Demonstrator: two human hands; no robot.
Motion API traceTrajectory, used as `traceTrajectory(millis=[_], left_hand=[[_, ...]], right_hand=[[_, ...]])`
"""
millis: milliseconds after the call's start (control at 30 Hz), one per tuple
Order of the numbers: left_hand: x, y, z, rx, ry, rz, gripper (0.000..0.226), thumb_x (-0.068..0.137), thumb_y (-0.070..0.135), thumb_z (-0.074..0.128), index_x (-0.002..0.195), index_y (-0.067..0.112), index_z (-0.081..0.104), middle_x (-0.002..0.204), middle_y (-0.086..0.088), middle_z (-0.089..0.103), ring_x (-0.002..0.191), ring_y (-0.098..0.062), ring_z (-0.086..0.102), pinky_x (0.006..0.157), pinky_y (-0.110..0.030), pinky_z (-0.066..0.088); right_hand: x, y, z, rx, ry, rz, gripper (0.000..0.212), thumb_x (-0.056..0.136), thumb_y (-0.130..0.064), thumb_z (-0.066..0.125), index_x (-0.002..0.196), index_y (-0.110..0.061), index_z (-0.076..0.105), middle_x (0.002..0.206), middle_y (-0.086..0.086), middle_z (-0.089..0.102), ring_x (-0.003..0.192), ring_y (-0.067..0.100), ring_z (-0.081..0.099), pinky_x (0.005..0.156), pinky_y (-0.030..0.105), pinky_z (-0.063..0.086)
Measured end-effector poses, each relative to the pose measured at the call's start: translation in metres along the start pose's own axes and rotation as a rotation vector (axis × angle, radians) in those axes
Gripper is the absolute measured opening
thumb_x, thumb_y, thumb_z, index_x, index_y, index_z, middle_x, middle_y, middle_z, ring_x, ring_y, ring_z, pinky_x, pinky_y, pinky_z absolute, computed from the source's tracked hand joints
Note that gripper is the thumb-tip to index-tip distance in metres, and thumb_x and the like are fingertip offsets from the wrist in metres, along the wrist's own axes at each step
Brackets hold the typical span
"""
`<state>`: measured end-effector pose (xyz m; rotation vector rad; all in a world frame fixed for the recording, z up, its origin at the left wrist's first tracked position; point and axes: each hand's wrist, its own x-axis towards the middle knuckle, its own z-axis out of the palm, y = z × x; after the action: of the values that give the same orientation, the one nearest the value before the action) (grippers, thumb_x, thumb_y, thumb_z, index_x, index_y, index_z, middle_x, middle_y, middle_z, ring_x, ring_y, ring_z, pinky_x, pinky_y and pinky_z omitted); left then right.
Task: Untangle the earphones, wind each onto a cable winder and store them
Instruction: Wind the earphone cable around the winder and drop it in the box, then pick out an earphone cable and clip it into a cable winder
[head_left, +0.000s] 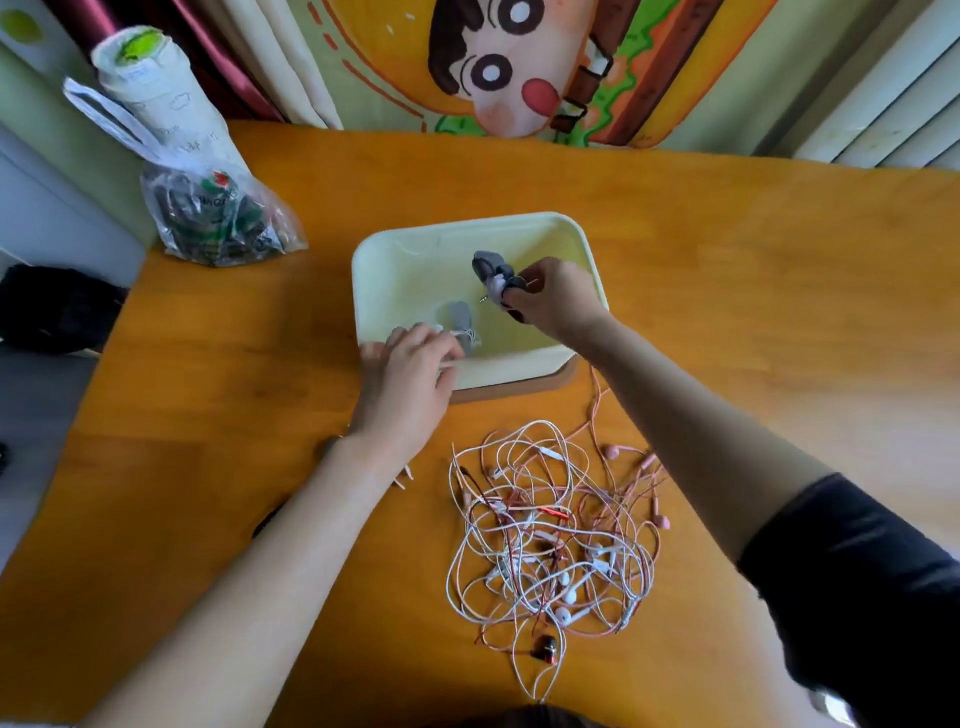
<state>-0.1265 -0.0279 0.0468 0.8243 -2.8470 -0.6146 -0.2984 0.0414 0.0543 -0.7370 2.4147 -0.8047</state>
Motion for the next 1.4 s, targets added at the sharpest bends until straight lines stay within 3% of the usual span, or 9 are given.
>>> traceTrajectory(millis=[133, 300, 467, 567, 767, 867, 1033, 1200, 1400], left_hand=[[0.002, -0.002, 0.002, -0.03, 0.007, 0.009, 0.008, 0.089, 0.009, 0.063, 0.092, 0.016, 0.065, 0.1, 0.001, 0.06, 0.099, -0.022, 0.053, 0.085, -0.036, 0.03], [0.006, -0.005, 0.003, -0.024, -0.003, 0.021, 0.01, 0.087, 0.009, 0.066, 0.09, 0.018, 0.065, 0.101, 0.0, 0.061, 0.099, -0.022, 0.056, 0.082, -0.035, 0.026], [0.005, -0.005, 0.003, -0.017, -0.004, 0.024, 0.009, 0.088, 0.012, 0.066, 0.093, 0.019, 0.067, 0.101, 0.001, 0.062, 0.1, -0.022, 0.056, 0.085, -0.036, 0.028], [0.006, -0.005, 0.002, -0.015, -0.003, 0.018, 0.009, 0.089, 0.013, 0.066, 0.096, 0.018, 0.067, 0.105, -0.001, 0.063, 0.103, -0.023, 0.055, 0.089, -0.037, 0.028], [0.005, -0.003, -0.001, 0.024, -0.021, 0.013, 0.01, 0.092, 0.017, 0.061, 0.101, 0.019, 0.066, 0.108, 0.001, 0.06, 0.106, -0.022, 0.053, 0.095, -0.041, 0.029], [0.003, 0.001, -0.002, 0.067, -0.037, 0.027, 0.019, 0.094, 0.013, 0.056, 0.109, 0.019, 0.064, 0.112, -0.002, 0.058, 0.111, -0.023, 0.051, 0.101, -0.044, 0.03], [-0.022, 0.012, 0.001, 0.025, 0.214, 0.155, 0.027, 0.074, -0.01, 0.066, 0.094, 0.008, 0.067, 0.092, -0.011, 0.06, 0.089, -0.029, 0.059, 0.077, -0.041, 0.044], [-0.072, 0.013, 0.031, -0.06, 0.028, 0.089, 0.025, 0.081, -0.004, 0.065, 0.101, 0.011, 0.066, 0.1, -0.005, 0.06, 0.093, -0.024, 0.058, 0.078, -0.028, 0.041], [-0.104, 0.008, 0.08, 0.023, -0.425, -0.126, 0.043, 0.097, 0.034, 0.049, 0.138, 0.025, 0.039, 0.138, 0.004, 0.039, 0.127, -0.014, 0.04, 0.106, -0.033, 0.03]], right_hand=[[0.035, 0.001, 0.018, -0.223, -0.14, 0.093, 0.039, 0.091, -0.035, 0.054, 0.066, -0.005, 0.054, 0.056, 0.006, 0.043, 0.052, 0.02, 0.042, 0.031, 0.013, 0.026], [0.055, 0.003, 0.042, -0.35, -0.25, 0.113, 0.046, 0.092, -0.034, 0.054, 0.057, -0.009, 0.036, 0.059, 0.003, 0.042, 0.049, 0.012, 0.039, 0.023, 0.011, 0.025], [0.054, 0.001, 0.051, -0.407, -0.412, 0.136, 0.018, 0.091, -0.012, 0.057, 0.078, -0.006, 0.047, 0.081, 0.008, 0.05, 0.071, 0.022, 0.051, 0.043, 0.019, 0.036], [0.053, 0.001, 0.052, -0.438, -0.41, 0.107, 0.026, 0.093, -0.009, 0.05, 0.068, -0.006, 0.044, 0.069, 0.004, 0.044, 0.063, 0.021, 0.047, 0.039, 0.018, 0.036], [0.032, -0.005, 0.032, -0.339, -0.249, -0.046, 0.028, 0.092, -0.01, 0.047, 0.064, -0.007, 0.045, 0.067, 0.006, 0.048, 0.071, 0.029, 0.047, 0.051, 0.027, 0.034], [0.004, -0.007, 0.021, -0.182, -0.031, -0.244, 0.024, 0.09, -0.002, 0.046, 0.111, -0.001, 0.058, 0.109, 0.015, 0.058, 0.096, 0.031, 0.057, 0.079, 0.032, 0.045], [-0.064, 0.025, 0.012, -0.038, 0.259, -0.607, 0.018, 0.092, -0.007, 0.05, 0.109, -0.004, 0.055, 0.103, 0.01, 0.056, 0.074, 0.019, 0.056, 0.06, 0.028, 0.046], [-0.108, 0.096, 0.027, -0.27, -0.06, -0.405, 0.029, 0.094, -0.015, 0.054, 0.122, -0.01, 0.051, 0.119, 0.007, 0.052, 0.097, 0.019, 0.059, 0.077, 0.036, 0.055], [-0.124, 0.123, 0.05, -0.375, -0.433, -0.11, 0.066, 0.09, -0.04, 0.056, 0.146, -0.022, 0.025, 0.145, 0.007, 0.03, 0.129, 0.023, 0.04, 0.11, 0.036, 0.035]])
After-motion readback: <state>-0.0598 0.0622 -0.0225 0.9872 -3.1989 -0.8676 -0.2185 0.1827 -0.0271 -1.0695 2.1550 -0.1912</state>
